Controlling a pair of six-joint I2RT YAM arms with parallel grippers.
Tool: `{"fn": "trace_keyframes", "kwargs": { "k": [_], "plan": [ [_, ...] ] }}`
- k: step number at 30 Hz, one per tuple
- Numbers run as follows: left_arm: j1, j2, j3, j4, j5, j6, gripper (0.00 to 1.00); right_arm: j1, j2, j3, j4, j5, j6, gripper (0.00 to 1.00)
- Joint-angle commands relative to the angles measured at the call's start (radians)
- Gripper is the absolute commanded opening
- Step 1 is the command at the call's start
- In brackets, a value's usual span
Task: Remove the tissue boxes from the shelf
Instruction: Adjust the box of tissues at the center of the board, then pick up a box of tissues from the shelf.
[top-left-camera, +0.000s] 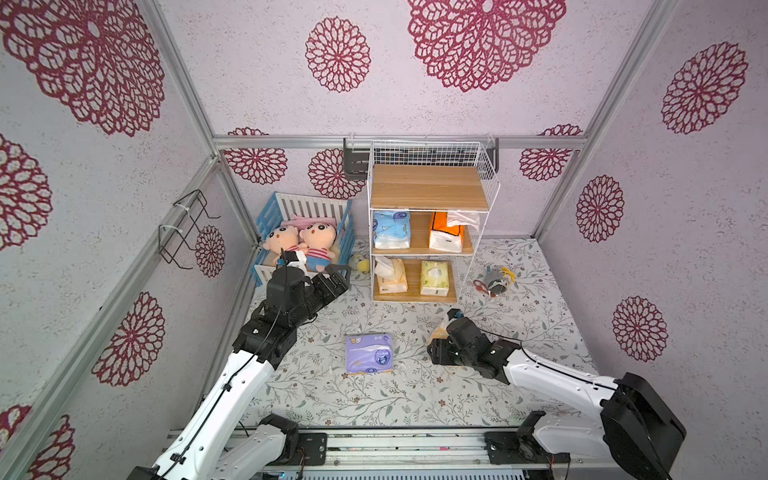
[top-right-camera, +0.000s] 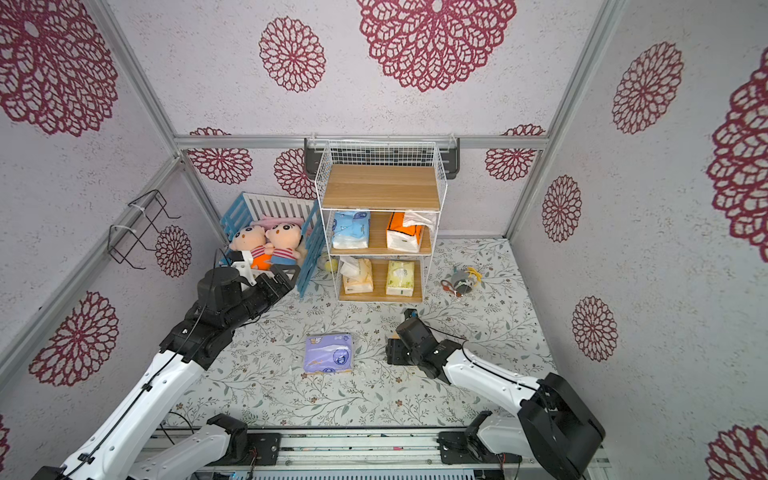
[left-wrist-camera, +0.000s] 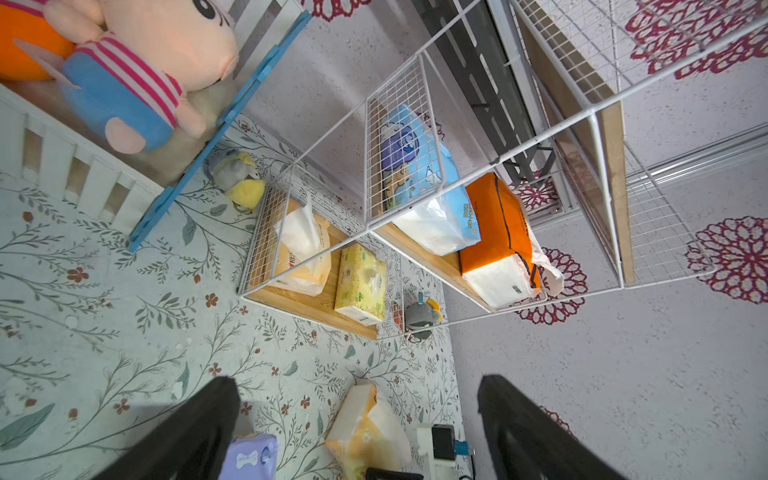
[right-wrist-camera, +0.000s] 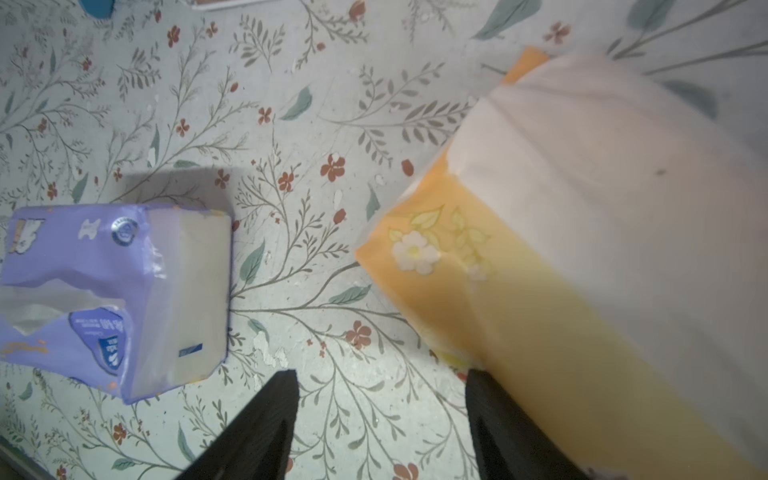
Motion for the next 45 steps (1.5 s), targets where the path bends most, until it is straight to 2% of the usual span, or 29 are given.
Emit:
{"fn": "trace_keyframes", "kwargs": {
  "k": [1, 9, 14, 18, 22, 27, 36, 42, 45],
  "plan": [
    [-0.022, 0.016, 0.049, -0.078, 0.005, 0.013, 0.97, -0.017, -0.103, 0.017, 0.012, -0.018, -0.035, 0.70],
    [-0.079, -0.004, -0.017, 0.072, -0.045, -0.070, 0.97, -0.018, -0.334, 0.091, 0.027, -0.067, -0.041, 0.71],
    [-0.128, 0.025, 0.014, 0.052, -0.051, -0.050, 0.97, -0.018, -0.425, 0.091, 0.123, -0.089, -0.006, 0.71],
    [-0.154, 0.032, 0.025, 0.021, -0.087, -0.026, 0.97, -0.018, -0.455, 0.089, 0.213, -0.059, 0.033, 0.72],
    [-0.163, 0.035, 0.011, 0.018, -0.103, -0.027, 0.97, -0.018, -0.415, 0.111, 0.312, -0.024, 0.062, 0.72],
    [-0.170, 0.060, -0.020, 0.116, -0.086, -0.040, 0.97, -0.019, -0.309, 0.174, 0.421, 0.000, 0.080, 0.72],
    [-0.170, 0.216, 0.110, 0.158, -0.045, 0.026, 0.97, -0.027, -0.145, 0.307, 0.471, 0.144, 0.130, 0.71],
    [-0.165, 0.273, 0.142, 0.180, -0.142, 0.088, 0.97, -0.030, -0.071, 0.317, 0.550, 0.185, 0.207, 0.69],
    [-0.150, 0.301, 0.156, 0.209, -0.145, 0.105, 0.97, -0.031, -0.021, 0.342, 0.585, 0.178, 0.213, 0.69]
  ]
}}
